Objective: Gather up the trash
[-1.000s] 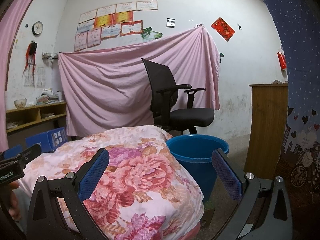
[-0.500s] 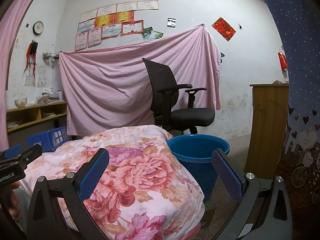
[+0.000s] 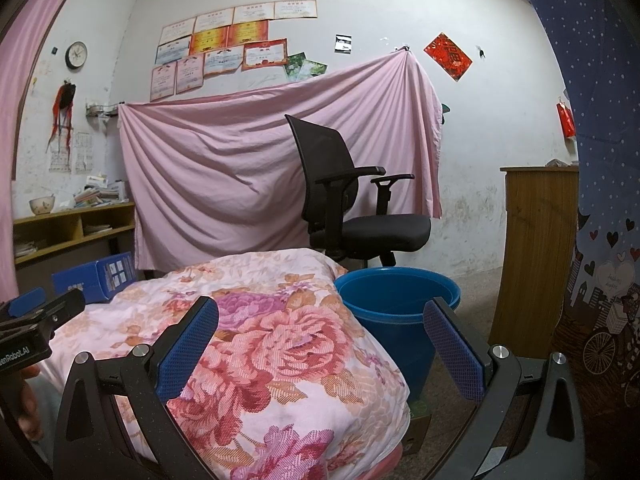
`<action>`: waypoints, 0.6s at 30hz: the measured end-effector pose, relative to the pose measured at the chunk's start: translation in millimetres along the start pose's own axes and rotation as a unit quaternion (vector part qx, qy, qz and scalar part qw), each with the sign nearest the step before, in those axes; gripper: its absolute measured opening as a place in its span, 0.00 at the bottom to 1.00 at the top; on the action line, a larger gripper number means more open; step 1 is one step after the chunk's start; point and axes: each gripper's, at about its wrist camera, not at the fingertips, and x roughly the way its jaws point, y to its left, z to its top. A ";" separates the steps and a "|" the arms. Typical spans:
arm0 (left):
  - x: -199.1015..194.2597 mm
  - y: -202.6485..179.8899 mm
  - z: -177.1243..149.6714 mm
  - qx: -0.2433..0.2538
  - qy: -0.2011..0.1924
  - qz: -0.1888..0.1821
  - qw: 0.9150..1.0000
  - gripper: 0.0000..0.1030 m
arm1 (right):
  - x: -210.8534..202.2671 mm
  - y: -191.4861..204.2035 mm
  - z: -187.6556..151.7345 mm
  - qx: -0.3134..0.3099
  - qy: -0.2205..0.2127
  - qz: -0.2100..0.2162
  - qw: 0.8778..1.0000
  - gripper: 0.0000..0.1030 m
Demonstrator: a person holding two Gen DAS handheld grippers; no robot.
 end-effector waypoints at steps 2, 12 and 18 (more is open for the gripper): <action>0.0 0.8 -0.1 0.001 0.000 0.000 1.000 0.98 | -0.1 0.1 0.0 0.000 0.000 0.000 1.000 1.00; 0.6 4.3 0.0 0.001 0.000 -0.001 1.000 0.98 | -0.3 0.6 0.5 0.000 0.000 0.000 1.000 1.00; 0.5 4.6 -0.1 0.003 0.000 -0.001 1.000 0.98 | -0.6 1.2 0.7 0.000 0.000 0.000 1.000 1.00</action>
